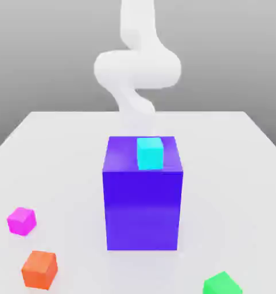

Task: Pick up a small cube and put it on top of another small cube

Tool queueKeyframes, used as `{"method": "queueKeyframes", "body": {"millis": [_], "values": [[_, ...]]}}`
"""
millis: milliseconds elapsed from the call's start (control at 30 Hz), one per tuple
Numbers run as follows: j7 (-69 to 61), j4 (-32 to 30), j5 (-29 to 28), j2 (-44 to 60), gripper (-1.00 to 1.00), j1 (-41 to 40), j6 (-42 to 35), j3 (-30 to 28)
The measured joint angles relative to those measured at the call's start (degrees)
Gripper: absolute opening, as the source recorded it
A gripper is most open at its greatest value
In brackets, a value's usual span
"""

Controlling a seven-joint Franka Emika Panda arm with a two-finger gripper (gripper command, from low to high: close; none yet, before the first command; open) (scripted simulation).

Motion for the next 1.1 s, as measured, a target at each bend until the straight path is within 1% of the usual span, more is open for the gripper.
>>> {"method": "queueKeyframes", "body": {"millis": [333, 567, 700, 800, 900, 1000, 1033, 1100], "values": [[26.32, -7.35, -4.29, 20.33, 0.0, -17.11, 10.46, 0.45], [43.14, -12.43, -5.46, 34.23, 0.0, -25.41, 17.71, -3.0], [50.42, -15.38, -2.88, 42.09, 0.0, -31.13, 21.98, -5.33], [53.85, -17.44, 1.52, 47.95, 0.0, -32.9, 25.2, -5.94], [53.6, -17.08, 4.34, 54.07, 0.0, -34.24, 29.72, -4.86], [52.84, -15.96, 5.58, 60.32, 0.0, -35.39, 34.68, -3.53], [52.71, -15.74, 5.74, 61.5, -1.0, -35.59, 35.62, -3.3], [52.72, -15.74, 5.73, 61.5, -1.0, -35.59, 35.63, -3.3]]}}
